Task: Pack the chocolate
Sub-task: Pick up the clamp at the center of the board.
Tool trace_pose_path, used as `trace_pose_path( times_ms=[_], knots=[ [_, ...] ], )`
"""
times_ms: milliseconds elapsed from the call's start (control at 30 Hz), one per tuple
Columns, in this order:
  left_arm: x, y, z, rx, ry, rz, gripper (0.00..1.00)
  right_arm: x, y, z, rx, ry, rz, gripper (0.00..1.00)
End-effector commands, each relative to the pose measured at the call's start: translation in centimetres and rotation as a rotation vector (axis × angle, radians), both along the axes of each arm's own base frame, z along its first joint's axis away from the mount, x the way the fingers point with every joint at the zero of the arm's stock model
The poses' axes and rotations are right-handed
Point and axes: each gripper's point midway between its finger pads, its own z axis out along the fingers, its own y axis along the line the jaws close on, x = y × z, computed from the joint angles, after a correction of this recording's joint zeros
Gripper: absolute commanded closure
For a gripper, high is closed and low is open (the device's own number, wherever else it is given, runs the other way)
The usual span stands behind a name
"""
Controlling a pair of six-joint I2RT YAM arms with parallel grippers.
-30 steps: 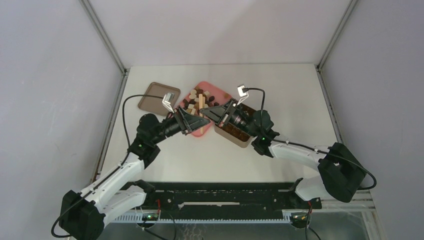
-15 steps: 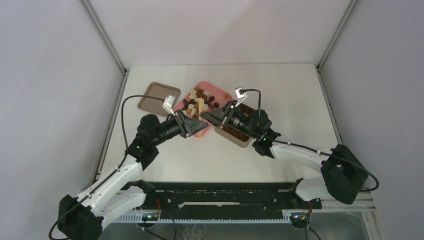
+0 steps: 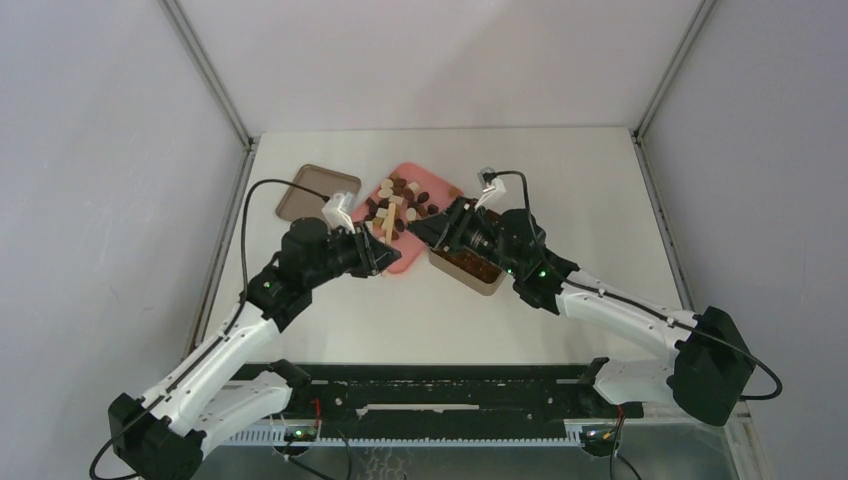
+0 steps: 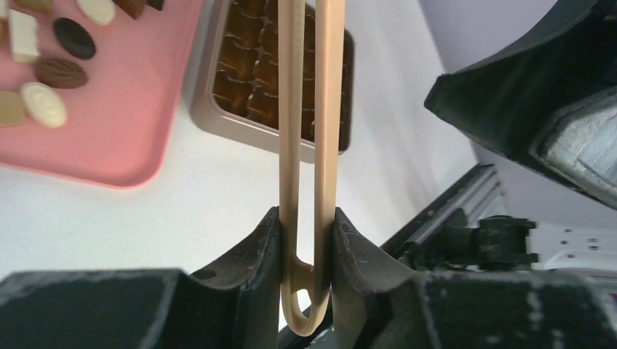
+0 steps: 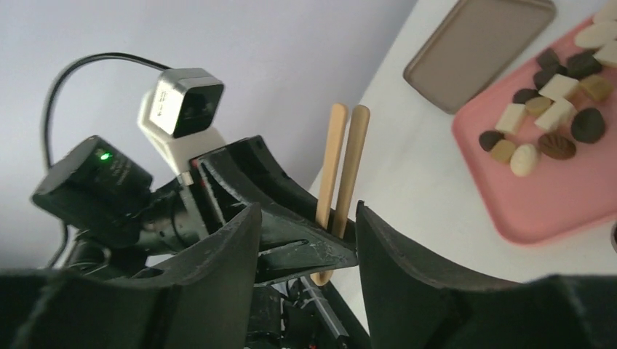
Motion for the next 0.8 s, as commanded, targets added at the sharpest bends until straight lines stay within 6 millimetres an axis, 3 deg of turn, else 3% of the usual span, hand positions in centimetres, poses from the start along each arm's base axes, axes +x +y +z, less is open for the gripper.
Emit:
trace_pose_path(
  times_ms=[0,233,767],
  knots=[
    [0.4,0.9,1.1,0.192,-0.105,-0.017,0.76,0.9,0.1,-0.1,-0.063,0.052,-0.054,0.39],
    [0.3,1.3,0.0,0.418,-0.136,-0.027,0.74,1.8,0.7,-1.2,-0.053,0.134,-0.08,0.35],
    [0.0,0.1,-0.2,0.604,-0.218,-0.053,0.69,3.5,1.8,-3.0,0.01,0.277,-0.101,0.4]
  ],
)
